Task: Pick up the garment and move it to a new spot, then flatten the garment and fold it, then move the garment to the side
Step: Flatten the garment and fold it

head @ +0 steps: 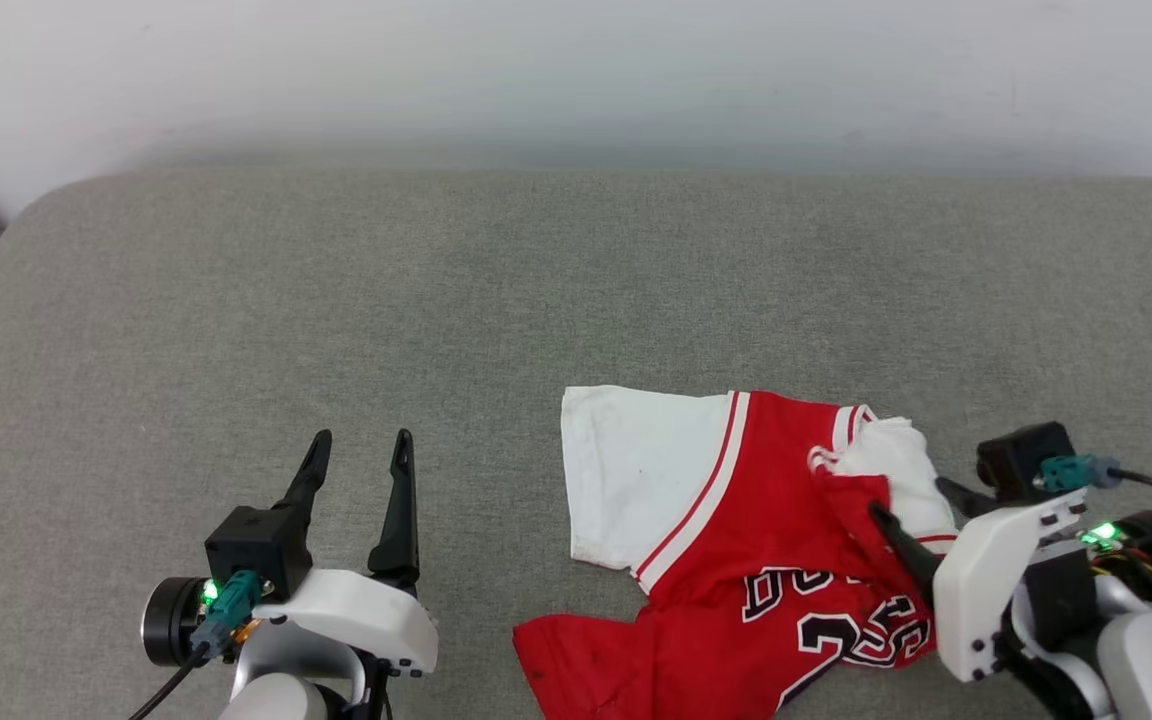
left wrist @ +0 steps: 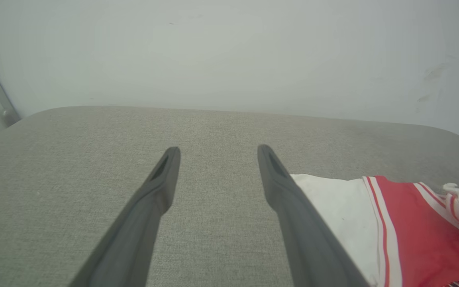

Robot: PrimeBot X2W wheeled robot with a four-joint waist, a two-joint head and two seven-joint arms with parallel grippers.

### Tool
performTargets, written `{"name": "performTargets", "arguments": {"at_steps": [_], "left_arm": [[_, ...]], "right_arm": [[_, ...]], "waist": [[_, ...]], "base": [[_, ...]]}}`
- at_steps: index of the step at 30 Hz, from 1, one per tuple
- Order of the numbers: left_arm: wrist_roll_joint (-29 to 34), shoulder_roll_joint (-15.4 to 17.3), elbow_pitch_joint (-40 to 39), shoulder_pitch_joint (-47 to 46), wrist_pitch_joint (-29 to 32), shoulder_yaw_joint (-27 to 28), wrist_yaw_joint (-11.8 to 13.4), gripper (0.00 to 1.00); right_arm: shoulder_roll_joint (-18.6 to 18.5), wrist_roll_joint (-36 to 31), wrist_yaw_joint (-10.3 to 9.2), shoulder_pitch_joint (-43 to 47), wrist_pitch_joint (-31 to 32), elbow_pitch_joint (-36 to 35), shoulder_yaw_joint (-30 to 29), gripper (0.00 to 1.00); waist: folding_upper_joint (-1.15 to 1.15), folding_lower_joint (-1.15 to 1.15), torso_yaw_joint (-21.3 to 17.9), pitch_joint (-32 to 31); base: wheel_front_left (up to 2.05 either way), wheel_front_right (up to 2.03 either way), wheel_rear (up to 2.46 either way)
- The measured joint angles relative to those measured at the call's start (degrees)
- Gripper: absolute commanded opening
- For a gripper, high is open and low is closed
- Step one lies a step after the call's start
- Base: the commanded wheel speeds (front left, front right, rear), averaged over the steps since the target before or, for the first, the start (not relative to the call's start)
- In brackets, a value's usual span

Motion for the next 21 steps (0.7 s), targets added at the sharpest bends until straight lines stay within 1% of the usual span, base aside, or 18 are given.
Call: {"name": "performTargets", "arguments": {"at_steps": [3, 5, 7, 12, 18, 19, 20, 21], "left_arm": [[0.0, -0.1, -0.1, -0.3, 0.0, -0.4, -0.1, 1.0], [0.1, -0.4, -0.1, -0.9, -0.1, -0.8, -0.3, 1.0], [0.1, -0.6, 0.0, -1.2, -0.2, -0.8, -0.4, 1.0], [0.0, -0.9, 0.5, -1.8, -0.6, -0.9, -0.6, 1.0], [0.0, -1.2, 1.2, -3.4, -1.1, -1.0, -1.0, 1.0], [0.0, -1.2, 1.3, -3.5, -1.1, -1.1, -1.0, 1.0], [0.0, -1.3, 1.5, -3.6, -1.2, -1.1, -1.0, 1.0], [0.0, -1.3, 1.6, -3.6, -1.2, -1.1, -1.1, 1.0]], "right_arm": [[-1.8, 0.4, 0.01, -1.1, 3.0, 1.9, -2.8, 1.0], [-2.9, 0.5, 0.01, -1.4, 3.5, 3.4, -3.9, 1.0], [-2.9, 2.1, 0.0, -2.4, 3.7, 5.4, -5.0, 1.0], [-3.3, 2.8, 0.0, -4.4, 3.6, 12.3, -4.5, 1.0], [-2.7, 5.0, 0.01, -8.0, 1.5, 20.4, -3.0, 1.0], [-2.6, 5.6, 0.01, -8.4, 1.2, 21.3, -2.8, 0.44], [-2.5, 6.1, 0.0, -8.9, 0.9, 22.1, -2.4, 0.03], [-2.6, 6.3, 0.0, -9.3, 0.4, 22.7, -2.0, 0.0]], "waist": [[0.0, 0.0, 0.4, 0.6], [0.0, 0.0, 0.9, 1.1], [0.0, 0.0, 1.3, 1.8], [0.0, 0.0, 2.0, 3.6], [0.0, 0.0, 2.6, 5.6], [0.0, 0.0, 2.7, 5.7], [0.0, 0.0, 2.7, 5.7], [0.0, 0.0, 2.7, 5.7]], "base": [[0.0, 0.0, 0.0], [0.0, 0.0, 0.0], [0.0, 0.0, 0.0], [0.0, 0.0, 0.0], [0.0, 0.0, 0.0], [0.0, 0.0, 0.0], [0.0, 0.0, 0.0], [0.0, 0.0, 0.0]]}}
